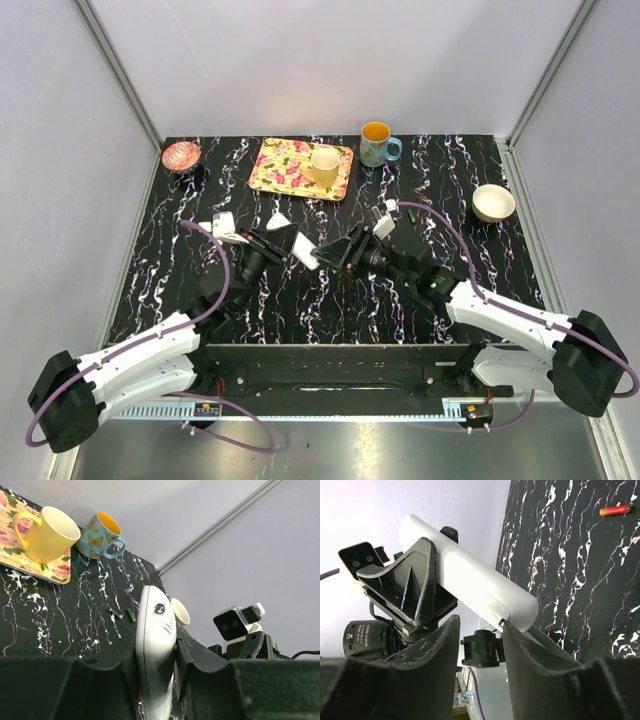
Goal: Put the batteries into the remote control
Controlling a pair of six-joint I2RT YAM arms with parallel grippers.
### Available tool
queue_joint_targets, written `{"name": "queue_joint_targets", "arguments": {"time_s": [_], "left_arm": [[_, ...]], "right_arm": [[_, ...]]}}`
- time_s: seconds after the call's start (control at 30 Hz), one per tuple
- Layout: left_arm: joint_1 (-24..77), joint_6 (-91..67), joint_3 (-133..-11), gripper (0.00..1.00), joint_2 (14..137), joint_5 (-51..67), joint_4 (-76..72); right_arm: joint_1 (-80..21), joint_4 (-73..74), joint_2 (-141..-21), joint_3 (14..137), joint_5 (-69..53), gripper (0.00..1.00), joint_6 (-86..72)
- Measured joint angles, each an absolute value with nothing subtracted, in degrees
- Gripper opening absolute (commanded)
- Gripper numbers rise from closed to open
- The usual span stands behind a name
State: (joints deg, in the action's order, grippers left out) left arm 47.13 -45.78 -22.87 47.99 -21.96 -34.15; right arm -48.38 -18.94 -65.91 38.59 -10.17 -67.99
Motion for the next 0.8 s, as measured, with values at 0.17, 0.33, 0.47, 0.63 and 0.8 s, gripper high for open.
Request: {"name": "queue_joint_targets", "arguments": {"time_s": [0.17,0.33,0.47,0.63,0.8], "left_arm": [[47.2,-46.2,-22.9,0.0,48.1,-22.0,-34.9],[47.2,-46.1,-22.9,0.0,48.1,-22.0,-35.2],[47.2,-46.1,-22.9,0.0,48.1,-22.0,-35.2],[47.4,-46.1,-22.9,0.0,48.1,-22.1,-35.2],[48.1,-46.1,-22.9,0.0,48.1,-22.1,-33.5]], "right_arm": [[-48.4,-18.5,-65.9,38.5,-10.1,0.24,-67.3],[-48.3,-17.6,-65.9,38.5,-10.0,0.2,-66.1],[-48.3,-17.1,-65.8,38.5,-10.0,0.18,-65.6],[-48.3,-16.6,-65.2,38.5,-10.0,0.19,-65.0],[-48.4,-16.4,-63.6,38.7,-10.1,0.21,-64.8]]}}
